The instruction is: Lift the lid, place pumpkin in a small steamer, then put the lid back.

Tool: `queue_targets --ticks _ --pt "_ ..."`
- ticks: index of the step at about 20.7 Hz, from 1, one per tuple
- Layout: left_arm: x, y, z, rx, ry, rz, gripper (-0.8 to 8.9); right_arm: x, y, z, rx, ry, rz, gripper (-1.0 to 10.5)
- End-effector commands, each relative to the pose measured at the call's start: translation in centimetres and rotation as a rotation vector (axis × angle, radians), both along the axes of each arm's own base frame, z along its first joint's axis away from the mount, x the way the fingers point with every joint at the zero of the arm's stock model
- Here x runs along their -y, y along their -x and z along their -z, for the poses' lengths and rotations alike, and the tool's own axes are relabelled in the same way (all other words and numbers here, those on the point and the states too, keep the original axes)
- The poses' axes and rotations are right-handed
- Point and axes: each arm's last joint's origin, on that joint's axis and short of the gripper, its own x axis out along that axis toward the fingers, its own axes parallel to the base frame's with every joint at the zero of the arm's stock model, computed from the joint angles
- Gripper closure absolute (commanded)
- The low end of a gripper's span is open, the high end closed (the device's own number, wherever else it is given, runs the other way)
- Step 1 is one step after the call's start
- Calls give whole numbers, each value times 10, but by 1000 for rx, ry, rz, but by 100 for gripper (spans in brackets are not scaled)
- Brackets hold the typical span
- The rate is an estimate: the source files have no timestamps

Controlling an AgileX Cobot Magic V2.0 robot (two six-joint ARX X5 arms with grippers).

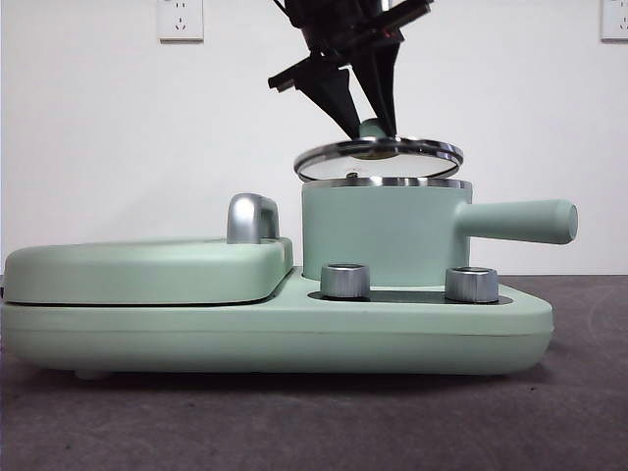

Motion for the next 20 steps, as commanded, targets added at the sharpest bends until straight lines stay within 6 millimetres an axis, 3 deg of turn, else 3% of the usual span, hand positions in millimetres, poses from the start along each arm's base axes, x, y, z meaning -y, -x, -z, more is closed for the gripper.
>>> queue_targets --ticks 1,20 --pt "12 6 -4 50 12 43 799 0 0 -3 14 -9 -2 393" --pt "27 4 8 127 -33 84 799 0 0 -3 12 -10 -5 393"
